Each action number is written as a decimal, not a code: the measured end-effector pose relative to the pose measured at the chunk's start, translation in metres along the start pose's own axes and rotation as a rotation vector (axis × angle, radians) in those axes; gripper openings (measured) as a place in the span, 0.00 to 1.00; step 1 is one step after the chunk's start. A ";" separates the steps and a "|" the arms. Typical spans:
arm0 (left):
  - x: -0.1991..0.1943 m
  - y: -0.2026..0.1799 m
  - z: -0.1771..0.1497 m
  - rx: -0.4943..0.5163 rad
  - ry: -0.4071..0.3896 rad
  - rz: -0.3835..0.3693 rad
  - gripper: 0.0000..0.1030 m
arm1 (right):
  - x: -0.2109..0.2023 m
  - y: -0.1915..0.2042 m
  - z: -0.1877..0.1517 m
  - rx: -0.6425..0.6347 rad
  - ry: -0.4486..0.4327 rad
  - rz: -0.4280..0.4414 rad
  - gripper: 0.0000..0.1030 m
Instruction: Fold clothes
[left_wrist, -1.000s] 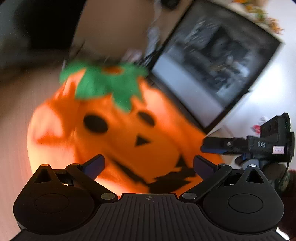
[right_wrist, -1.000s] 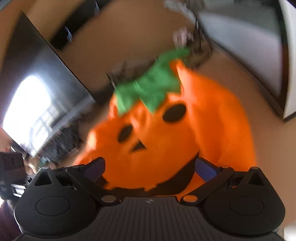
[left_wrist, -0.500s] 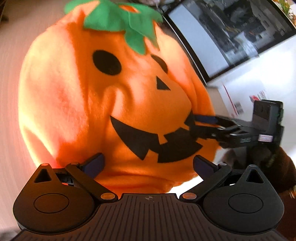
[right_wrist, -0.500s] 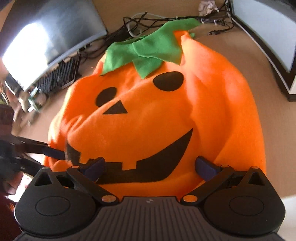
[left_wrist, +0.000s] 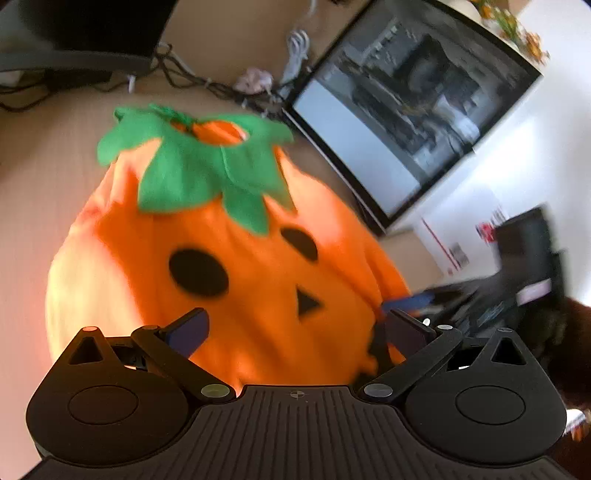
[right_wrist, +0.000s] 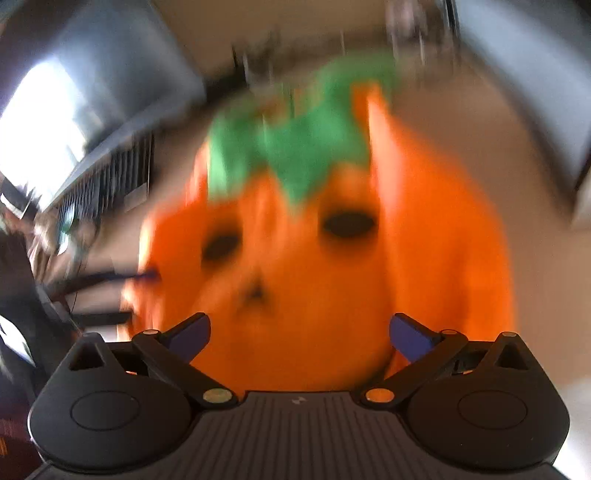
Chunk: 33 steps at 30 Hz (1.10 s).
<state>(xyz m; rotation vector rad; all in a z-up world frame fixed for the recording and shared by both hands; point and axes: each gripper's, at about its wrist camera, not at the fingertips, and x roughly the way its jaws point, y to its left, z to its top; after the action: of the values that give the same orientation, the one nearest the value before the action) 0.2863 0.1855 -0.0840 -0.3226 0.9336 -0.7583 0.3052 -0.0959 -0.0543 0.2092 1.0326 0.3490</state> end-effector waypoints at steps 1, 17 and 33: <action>0.007 0.001 0.004 -0.012 -0.003 0.003 1.00 | 0.003 0.005 0.016 -0.066 -0.049 -0.027 1.00; 0.012 0.012 -0.005 -0.057 -0.006 0.198 1.00 | 0.177 0.049 0.124 -0.554 0.034 0.196 0.19; 0.004 0.007 0.006 0.010 -0.001 0.221 1.00 | 0.118 0.017 0.128 -0.455 -0.270 0.089 0.68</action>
<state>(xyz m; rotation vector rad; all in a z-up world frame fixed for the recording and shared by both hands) 0.2958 0.1875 -0.0871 -0.2065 0.9470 -0.5594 0.4678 -0.0362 -0.0794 -0.1071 0.6572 0.6088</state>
